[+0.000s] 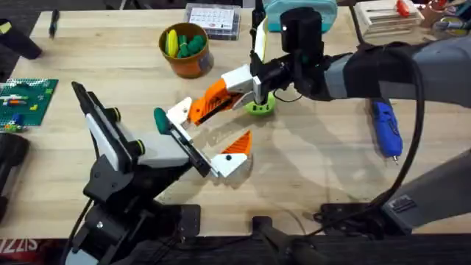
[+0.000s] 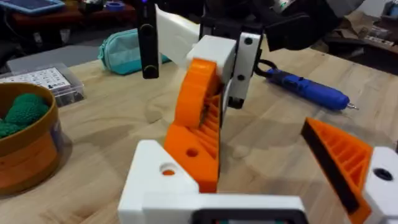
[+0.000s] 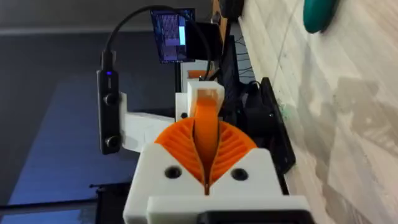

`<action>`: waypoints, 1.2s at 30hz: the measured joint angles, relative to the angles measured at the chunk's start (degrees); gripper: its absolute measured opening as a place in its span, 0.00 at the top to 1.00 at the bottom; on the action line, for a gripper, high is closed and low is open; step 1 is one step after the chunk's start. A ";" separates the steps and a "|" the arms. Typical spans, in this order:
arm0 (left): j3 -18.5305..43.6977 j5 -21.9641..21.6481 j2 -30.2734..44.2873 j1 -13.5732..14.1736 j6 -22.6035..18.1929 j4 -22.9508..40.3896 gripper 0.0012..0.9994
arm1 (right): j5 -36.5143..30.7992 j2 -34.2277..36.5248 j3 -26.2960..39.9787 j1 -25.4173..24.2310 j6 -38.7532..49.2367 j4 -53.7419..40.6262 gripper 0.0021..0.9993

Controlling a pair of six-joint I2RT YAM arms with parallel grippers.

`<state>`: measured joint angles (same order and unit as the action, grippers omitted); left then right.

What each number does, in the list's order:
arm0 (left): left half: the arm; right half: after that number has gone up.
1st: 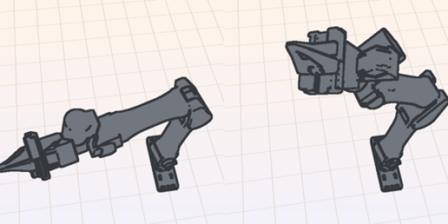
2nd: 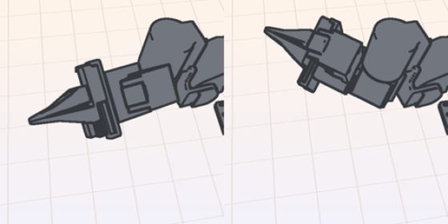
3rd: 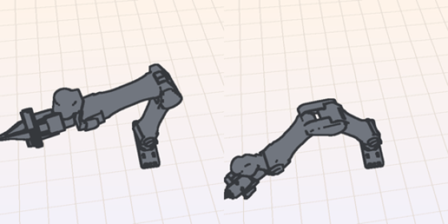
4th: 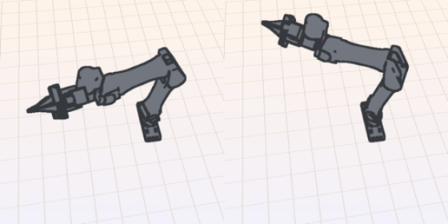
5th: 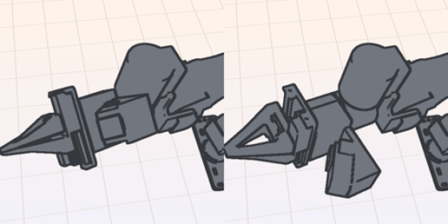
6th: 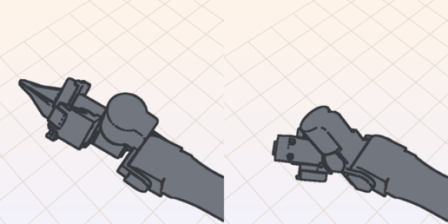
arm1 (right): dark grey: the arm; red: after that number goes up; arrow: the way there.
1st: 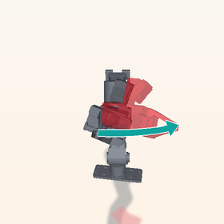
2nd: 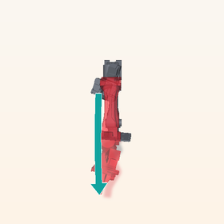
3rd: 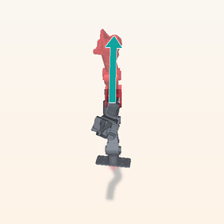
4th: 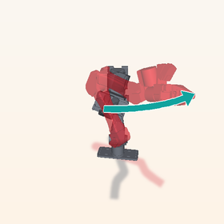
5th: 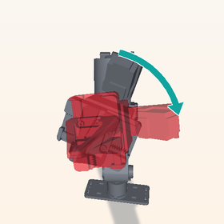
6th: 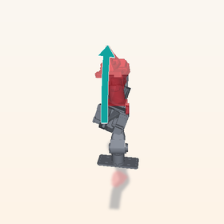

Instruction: Pick up the gripper from the table and insert it into the empty holder that is missing its gripper. Then pick up a screw, insert it into the mounting hole, and use the screwdriver to tighten it. Finally, clean up the table by picking up the vegetable and placing it into the bucket.

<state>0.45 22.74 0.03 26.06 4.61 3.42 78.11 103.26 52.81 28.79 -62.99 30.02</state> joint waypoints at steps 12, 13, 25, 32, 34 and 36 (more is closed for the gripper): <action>0.00 -0.46 0.00 -0.19 0.34 0.02 0.01 | -2.50 0.00 0.27 1.20 -2.13 0.32 0.98; 0.00 -0.73 0.00 -0.27 0.40 0.02 0.01 | -3.00 0.00 0.35 1.47 -2.21 0.35 0.98; 0.00 -2.47 0.00 -0.52 1.10 0.17 0.01 | -5.93 0.00 0.67 2.74 -1.89 0.45 0.98; 0.00 -2.48 0.00 -0.50 1.08 0.17 0.01 | -5.69 0.00 0.68 2.76 1.18 0.44 0.98; 0.00 -2.44 0.00 -0.50 1.05 0.17 0.01 | -5.28 0.00 0.67 2.76 2.28 0.42 0.98; 0.00 -2.40 0.00 -0.50 1.03 0.14 0.01 | -5.07 0.00 0.69 2.76 3.24 0.39 0.98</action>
<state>0.45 20.34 0.03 25.56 5.64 3.57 73.04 103.26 53.49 31.55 -59.75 30.41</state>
